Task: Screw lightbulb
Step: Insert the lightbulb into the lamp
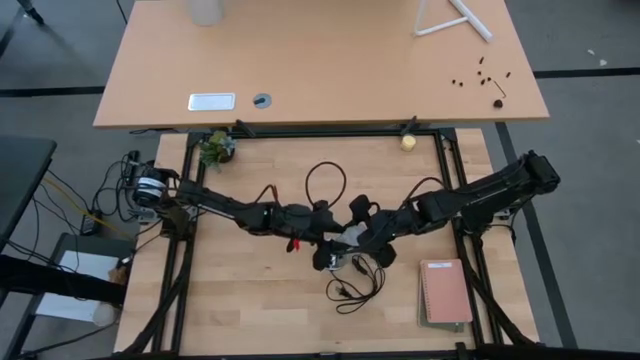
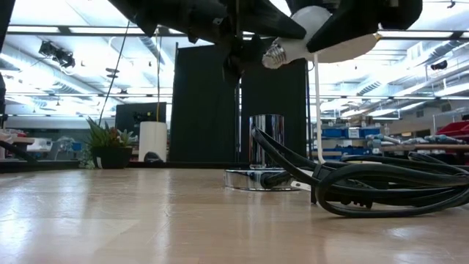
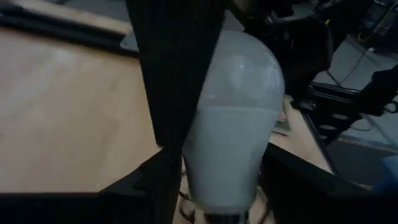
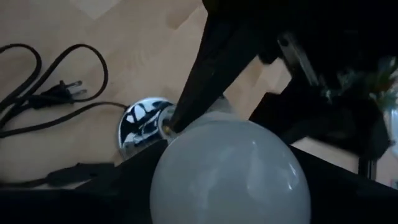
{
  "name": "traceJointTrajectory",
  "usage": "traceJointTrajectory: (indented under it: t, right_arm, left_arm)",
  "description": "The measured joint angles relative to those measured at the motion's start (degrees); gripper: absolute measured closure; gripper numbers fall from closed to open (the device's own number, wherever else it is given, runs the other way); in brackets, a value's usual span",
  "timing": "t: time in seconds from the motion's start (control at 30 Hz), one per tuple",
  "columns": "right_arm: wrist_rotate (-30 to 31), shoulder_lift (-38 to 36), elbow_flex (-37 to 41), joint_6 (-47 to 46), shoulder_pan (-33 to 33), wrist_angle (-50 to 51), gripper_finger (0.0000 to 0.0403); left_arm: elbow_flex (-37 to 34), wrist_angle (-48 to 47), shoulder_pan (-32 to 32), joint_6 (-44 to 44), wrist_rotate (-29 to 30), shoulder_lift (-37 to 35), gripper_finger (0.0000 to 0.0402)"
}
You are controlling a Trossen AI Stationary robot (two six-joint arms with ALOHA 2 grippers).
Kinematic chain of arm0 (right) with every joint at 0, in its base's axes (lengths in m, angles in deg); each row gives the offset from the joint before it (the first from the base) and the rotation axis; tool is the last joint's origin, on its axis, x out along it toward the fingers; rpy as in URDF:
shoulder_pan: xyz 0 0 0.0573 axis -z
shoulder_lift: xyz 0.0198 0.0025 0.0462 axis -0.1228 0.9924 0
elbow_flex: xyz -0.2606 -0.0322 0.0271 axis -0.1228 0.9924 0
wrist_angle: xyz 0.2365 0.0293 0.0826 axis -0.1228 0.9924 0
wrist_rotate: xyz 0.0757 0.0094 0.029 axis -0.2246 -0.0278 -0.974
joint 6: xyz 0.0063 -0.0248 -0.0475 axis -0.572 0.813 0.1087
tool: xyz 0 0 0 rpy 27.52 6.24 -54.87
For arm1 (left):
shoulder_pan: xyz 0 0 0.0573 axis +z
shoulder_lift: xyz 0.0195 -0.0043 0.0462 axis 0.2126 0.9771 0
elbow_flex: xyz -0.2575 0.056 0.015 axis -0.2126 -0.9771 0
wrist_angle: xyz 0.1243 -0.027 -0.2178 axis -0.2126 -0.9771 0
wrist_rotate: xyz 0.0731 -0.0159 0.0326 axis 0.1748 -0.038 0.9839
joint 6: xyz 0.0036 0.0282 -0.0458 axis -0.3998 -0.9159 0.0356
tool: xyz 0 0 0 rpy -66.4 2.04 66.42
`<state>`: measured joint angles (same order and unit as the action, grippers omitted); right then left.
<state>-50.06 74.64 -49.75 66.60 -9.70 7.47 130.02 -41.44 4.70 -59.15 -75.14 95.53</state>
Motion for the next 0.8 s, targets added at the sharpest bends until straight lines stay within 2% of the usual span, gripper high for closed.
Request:
traceJointTrajectory:
  t: [0.1,0.23,0.43,0.63,0.73,0.8]
  right_arm:
    - [-1.7,-1.5,-0.8,-2.5,0.2,6.1,0.011]
    - [-3.4,-2.0,-3.5,-6.7,0.3,8.6,0.011]
    - [-4.6,-1.8,-3.4,-12.7,1.3,13.9,0.011]
    - [-8.0,-1.8,-4.6,-20.1,2.2,16.3,0.011]
    - [-8.1,-0.5,-5.4,-21.1,2.5,16.0,0.011]
    - [-8.0,1.5,-6.5,-21.4,2.6,15.5,0.011]
  left_arm:
    - [0.1,0.3,0.2,-3.5,2.2,-0.4,0.0192]
    - [0.2,0.4,0.4,-8.1,4.6,-1.3,0.0192]
    - [0.2,3.8,-0.7,-13.9,11.9,-1.9,0.0192]
    - [0.1,6.5,-10.0,-24.2,24.1,-1.4,0.0193]
    - [-0.2,7.6,-13.9,-24.5,32.0,0.4,0.0193]
    - [-1.5,8.4,-15.6,-22.6,35.1,1.9,0.0193]
